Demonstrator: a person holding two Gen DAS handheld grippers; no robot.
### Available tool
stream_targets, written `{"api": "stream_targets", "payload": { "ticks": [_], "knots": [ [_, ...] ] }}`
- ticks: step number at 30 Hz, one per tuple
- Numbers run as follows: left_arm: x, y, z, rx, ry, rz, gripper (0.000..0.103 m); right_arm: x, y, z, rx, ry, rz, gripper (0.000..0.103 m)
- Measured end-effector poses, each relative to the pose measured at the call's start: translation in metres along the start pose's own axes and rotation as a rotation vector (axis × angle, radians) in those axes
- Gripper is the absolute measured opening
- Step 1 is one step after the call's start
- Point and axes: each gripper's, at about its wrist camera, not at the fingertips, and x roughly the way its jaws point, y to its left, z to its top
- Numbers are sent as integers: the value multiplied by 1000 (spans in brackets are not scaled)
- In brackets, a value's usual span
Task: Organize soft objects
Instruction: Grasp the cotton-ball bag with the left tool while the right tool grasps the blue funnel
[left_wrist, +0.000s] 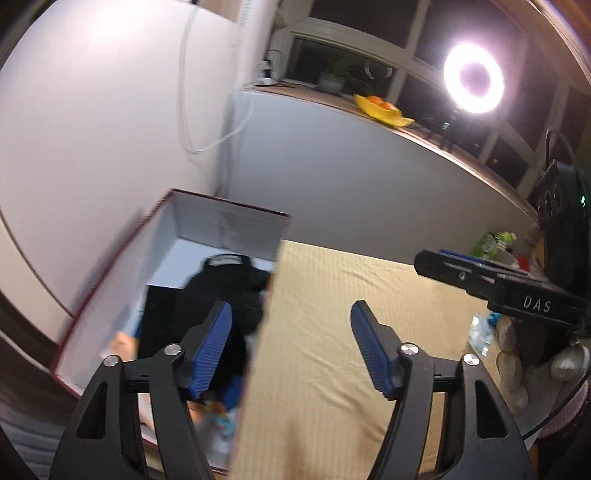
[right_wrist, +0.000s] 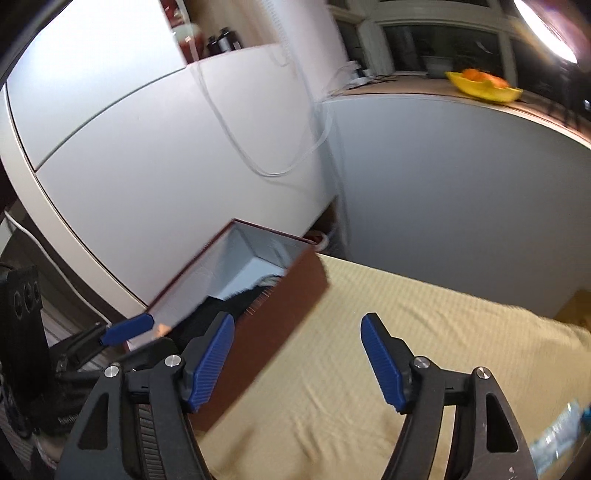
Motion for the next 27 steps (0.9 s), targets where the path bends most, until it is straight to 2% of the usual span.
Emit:
{"api": "stream_targets", "payload": {
  "ticks": [6, 13, 18, 21, 27],
  "knots": [
    [12, -52, -15, 68, 48, -93, 68, -48, -54, -44, 46, -15, -80, 70],
    [37, -119, -34, 151, 108, -184, 69, -111, -138, -87, 162, -42, -197, 70],
    [60, -166, -47, 219, 157, -219, 69, -156, -190, -110, 232, -79, -271, 70],
    [74, -198, -54, 278, 190, -245, 69, -176, -217, -121, 245, -91, -323, 70],
    [102, -261, -66, 406, 260, -304, 70, -188, -264, -136, 282, -63, -362, 70]
  ]
}}
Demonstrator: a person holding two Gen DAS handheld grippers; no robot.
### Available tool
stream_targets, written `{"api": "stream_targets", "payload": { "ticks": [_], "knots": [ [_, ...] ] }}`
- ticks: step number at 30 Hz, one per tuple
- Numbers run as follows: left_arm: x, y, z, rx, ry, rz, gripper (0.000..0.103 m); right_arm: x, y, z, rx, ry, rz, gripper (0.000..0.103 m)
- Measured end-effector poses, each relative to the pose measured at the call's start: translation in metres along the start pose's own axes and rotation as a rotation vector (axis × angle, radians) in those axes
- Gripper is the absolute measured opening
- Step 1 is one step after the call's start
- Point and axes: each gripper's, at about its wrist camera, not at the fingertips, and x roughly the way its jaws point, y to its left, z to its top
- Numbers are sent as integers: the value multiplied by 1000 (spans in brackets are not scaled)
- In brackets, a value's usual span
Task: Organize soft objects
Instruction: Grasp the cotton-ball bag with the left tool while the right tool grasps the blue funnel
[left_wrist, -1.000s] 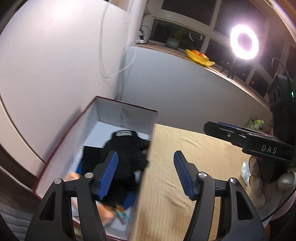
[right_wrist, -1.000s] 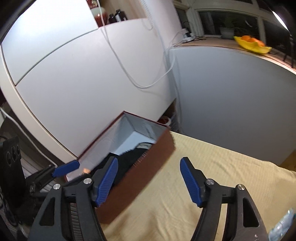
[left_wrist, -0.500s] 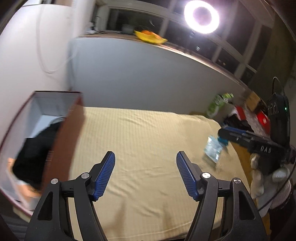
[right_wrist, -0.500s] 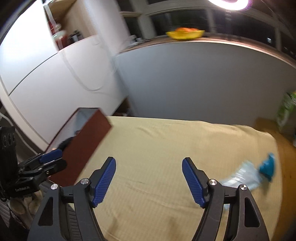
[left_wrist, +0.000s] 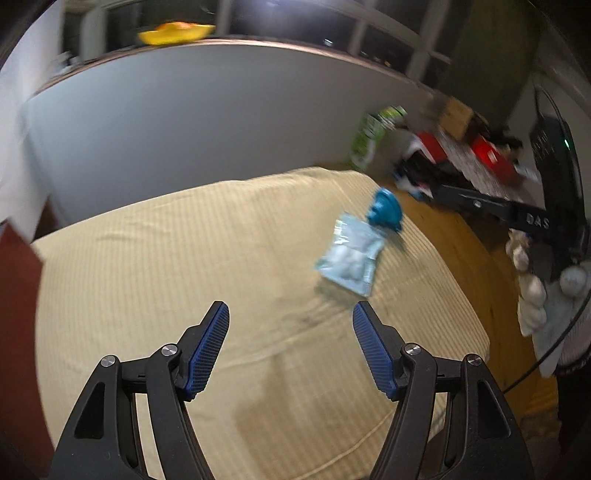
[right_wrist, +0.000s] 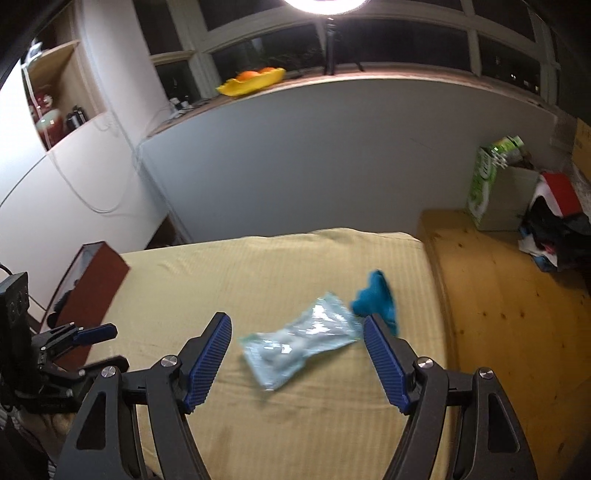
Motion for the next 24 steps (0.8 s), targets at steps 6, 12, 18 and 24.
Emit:
{"api": "stream_targets", "payload": {
  "ticks": [6, 12, 18, 24],
  "knots": [
    [40, -35, 19, 97, 79, -31, 71, 20, -34, -1, 25, 49, 8, 70],
    [83, -56, 34, 169, 153, -31, 72, 41, -54, 2, 53, 79, 25, 70],
    [111, -74, 40, 253, 216, -30, 72, 62, -65, 4, 58, 110, 37, 70],
    [138, -79, 45, 287, 244, -3, 72, 80, -75, 5, 72, 130, 39, 70]
  ]
}}
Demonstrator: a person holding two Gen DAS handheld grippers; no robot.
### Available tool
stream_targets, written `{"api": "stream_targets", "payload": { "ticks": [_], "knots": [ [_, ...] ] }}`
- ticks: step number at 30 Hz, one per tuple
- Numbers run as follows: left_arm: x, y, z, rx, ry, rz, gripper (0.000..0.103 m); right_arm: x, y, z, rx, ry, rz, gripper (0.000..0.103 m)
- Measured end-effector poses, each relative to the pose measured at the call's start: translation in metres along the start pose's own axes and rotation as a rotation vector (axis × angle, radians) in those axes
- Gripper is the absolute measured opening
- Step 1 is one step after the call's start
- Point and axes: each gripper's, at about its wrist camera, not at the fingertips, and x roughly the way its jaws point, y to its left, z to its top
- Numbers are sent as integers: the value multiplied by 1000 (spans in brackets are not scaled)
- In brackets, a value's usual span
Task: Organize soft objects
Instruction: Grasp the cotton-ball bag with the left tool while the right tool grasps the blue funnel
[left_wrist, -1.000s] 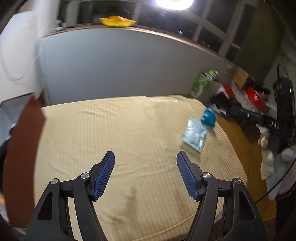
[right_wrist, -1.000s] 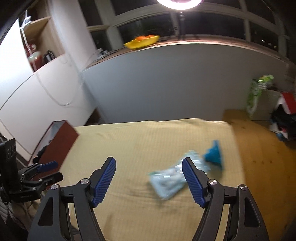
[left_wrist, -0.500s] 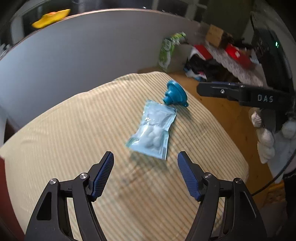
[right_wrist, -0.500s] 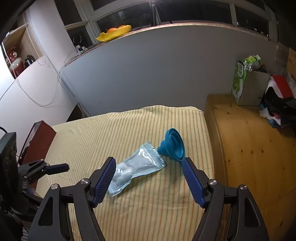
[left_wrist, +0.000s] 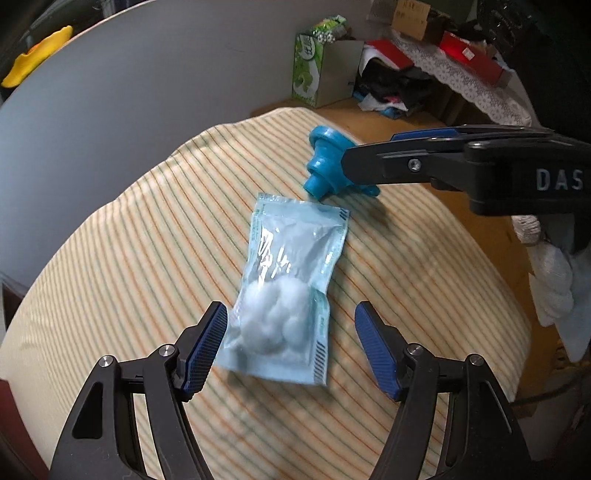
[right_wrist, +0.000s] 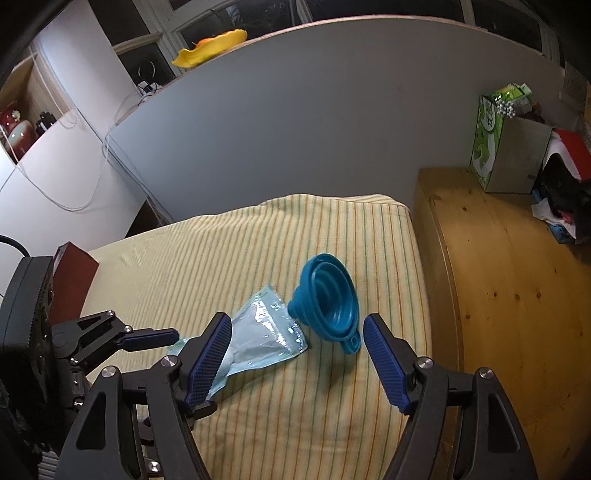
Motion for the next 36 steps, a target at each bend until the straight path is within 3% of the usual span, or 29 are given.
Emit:
{"api": "stream_targets", "payload": {
  "ticks": [9, 19, 26, 30, 36],
  "knots": [
    [16, 8, 4, -25, 19, -5, 72, 16, -10, 4, 16, 16, 12, 70],
    [24, 5, 1, -33, 9, -5, 72, 31, -7, 4, 14, 51, 24, 52],
    [27, 4, 4, -41, -6, 0, 71, 37, -9, 3, 21, 67, 13, 32],
    [25, 7, 3, -52, -17, 10, 59, 37, -12, 2, 33, 68, 24, 25],
    [22, 8, -1, -55, -28, 15, 50, 33, -9, 1, 33, 53, 20, 13]
  ]
}}
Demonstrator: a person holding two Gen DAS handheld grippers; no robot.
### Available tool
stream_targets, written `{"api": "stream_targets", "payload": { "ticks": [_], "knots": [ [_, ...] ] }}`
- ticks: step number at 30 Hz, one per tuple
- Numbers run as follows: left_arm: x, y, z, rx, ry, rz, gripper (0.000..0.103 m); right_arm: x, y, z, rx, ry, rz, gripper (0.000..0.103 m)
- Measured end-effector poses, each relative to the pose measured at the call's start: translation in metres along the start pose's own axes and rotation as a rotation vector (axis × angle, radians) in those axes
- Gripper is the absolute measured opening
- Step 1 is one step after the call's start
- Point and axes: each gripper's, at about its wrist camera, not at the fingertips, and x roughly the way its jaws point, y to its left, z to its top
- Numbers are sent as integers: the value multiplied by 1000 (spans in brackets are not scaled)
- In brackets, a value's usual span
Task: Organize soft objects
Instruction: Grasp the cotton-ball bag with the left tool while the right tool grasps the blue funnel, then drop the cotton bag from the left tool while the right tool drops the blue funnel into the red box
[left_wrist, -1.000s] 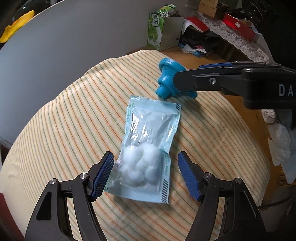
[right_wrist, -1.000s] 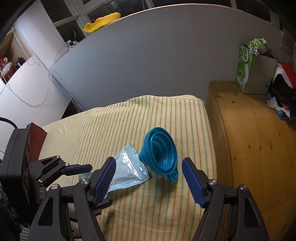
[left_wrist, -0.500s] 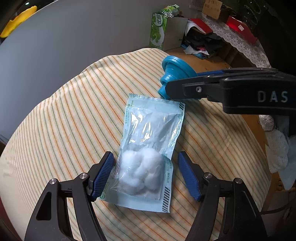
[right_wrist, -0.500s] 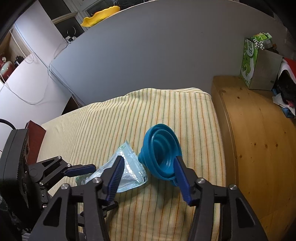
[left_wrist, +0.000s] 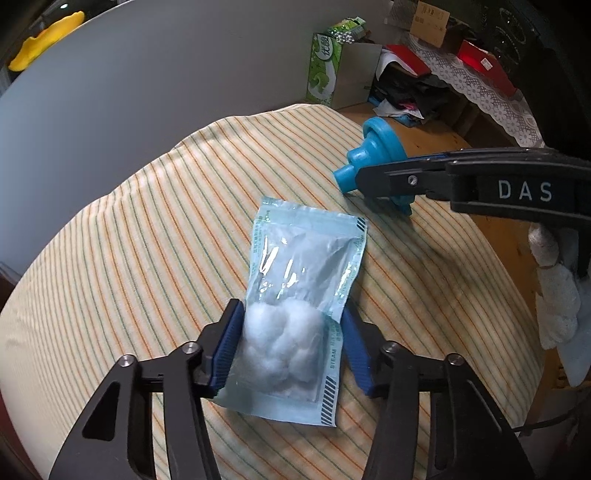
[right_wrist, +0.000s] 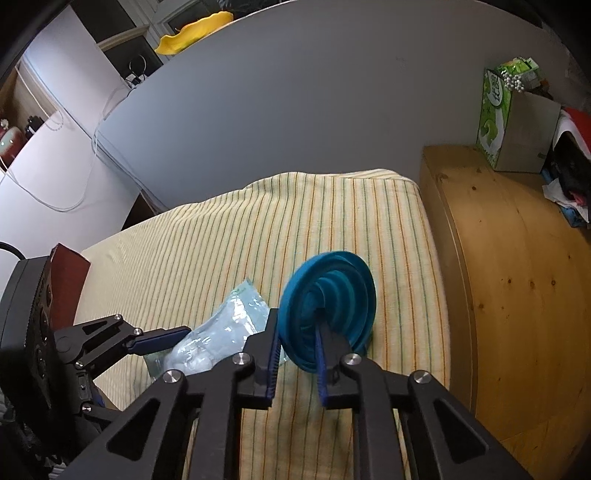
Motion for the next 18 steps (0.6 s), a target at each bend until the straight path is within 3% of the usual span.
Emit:
{"api": "stream_targets", "payload": {
  "ticks": [7, 18],
  "knots": [
    [-5, 2, -3, -18, -11, -11, 43, -7, 3, -1, -3, -19, 0, 9],
    [-16, 6, -9, -30, -38, 7, 41, -17, 5, -6, 5, -41, 3, 9]
  ]
}}
